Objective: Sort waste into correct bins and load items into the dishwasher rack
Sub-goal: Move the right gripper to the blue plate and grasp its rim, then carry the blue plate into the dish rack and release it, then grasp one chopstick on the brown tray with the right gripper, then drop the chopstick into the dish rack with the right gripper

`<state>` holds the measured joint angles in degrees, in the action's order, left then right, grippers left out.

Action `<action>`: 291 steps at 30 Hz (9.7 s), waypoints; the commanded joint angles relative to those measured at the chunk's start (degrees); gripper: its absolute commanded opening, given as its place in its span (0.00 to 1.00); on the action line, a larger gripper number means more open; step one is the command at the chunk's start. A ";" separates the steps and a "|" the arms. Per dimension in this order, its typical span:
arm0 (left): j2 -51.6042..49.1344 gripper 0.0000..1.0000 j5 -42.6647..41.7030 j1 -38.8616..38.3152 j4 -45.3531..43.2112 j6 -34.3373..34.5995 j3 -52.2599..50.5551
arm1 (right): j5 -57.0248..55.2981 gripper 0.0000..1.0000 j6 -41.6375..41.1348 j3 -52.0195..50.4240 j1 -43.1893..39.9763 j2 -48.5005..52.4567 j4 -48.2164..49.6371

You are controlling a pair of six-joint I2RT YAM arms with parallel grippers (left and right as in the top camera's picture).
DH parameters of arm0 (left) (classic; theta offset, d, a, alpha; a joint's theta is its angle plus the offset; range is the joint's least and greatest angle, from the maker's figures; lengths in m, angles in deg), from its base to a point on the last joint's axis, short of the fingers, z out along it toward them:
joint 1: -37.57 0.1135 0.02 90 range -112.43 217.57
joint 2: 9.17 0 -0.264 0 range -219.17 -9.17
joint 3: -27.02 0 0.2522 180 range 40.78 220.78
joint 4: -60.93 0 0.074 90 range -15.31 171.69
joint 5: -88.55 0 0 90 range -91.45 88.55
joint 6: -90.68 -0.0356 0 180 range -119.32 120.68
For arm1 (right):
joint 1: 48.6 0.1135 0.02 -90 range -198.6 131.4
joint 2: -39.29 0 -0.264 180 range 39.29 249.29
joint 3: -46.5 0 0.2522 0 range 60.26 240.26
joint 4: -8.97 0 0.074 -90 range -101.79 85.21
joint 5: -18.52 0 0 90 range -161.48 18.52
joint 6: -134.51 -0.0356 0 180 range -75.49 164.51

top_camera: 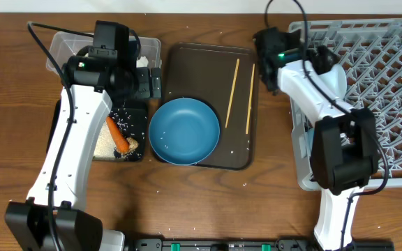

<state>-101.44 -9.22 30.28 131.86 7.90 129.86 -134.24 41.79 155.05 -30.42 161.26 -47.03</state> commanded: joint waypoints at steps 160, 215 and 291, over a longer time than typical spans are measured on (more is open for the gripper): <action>-0.31 0.98 -0.17 -0.09 0.37 -0.57 0.17 | 12.55 0.01 30.75 10.75 -41.18 1.51 30.38; -0.31 0.98 -0.17 -0.09 0.37 -0.57 0.17 | 55.60 0.74 -7.50 10.75 9.81 -1.14 1.05; -0.31 0.98 -0.17 -0.09 0.39 -0.57 0.17 | 69.35 0.48 13.09 7.43 -16.11 -10.32 -12.50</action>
<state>-101.44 -9.22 30.28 131.95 7.90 129.86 -69.20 53.98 162.39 -46.64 152.48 -59.92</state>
